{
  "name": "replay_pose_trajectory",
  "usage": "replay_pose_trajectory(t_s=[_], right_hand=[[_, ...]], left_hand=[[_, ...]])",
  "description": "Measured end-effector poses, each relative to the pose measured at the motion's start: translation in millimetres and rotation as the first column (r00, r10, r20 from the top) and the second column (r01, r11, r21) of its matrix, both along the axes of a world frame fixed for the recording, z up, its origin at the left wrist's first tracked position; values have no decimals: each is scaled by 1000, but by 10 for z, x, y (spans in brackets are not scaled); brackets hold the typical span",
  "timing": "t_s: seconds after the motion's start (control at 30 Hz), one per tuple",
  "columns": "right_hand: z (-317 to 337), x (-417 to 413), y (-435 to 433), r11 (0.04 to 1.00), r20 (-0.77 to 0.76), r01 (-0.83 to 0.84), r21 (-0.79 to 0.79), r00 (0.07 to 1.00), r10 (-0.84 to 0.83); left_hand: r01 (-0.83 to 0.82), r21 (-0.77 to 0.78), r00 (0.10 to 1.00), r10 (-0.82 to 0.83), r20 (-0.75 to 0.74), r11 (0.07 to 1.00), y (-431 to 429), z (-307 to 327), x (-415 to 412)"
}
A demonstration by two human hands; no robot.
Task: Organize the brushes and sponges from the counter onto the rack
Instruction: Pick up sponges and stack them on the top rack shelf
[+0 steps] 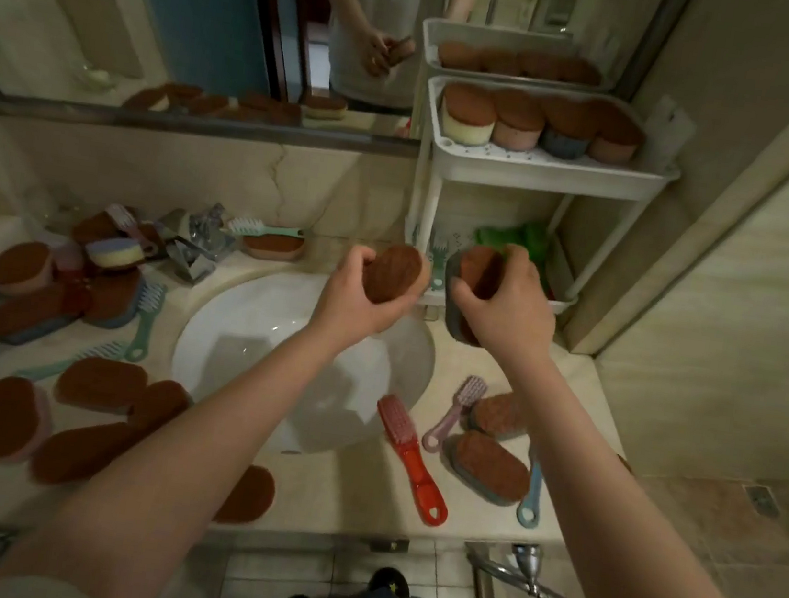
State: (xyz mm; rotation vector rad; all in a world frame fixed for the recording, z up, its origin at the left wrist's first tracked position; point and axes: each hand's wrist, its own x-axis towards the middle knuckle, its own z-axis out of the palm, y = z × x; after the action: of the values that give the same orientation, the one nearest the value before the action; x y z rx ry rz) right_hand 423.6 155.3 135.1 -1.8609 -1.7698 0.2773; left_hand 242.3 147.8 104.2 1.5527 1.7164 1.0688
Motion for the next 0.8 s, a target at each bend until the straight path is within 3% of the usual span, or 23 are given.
replay_pose_trajectory(t_s=[0.23,0.4,0.6,0.7,0.8], right_hand=[[691,188,437,952,-157,94,290,986,-50],[1072,357,901,921,-177,60,384,984,10],[1232,638,1413,945,-147,-74,318,981,126],[1203,877,1603,960,-73,-178,216,978,197],[1146,1086,1731,963,-102,-262,64,958,267]], left_hand=[[35,197,998,-24,-60,980,500,811,194],[59,302,992,-23,-122,951,914,1264,389],[94,244,983,-51,-177,965,1381,1547,588],[121,178,979,-88,-182,977,1545,1597,673],[133,142,973,-102,-208,981,1656,1600,753]])
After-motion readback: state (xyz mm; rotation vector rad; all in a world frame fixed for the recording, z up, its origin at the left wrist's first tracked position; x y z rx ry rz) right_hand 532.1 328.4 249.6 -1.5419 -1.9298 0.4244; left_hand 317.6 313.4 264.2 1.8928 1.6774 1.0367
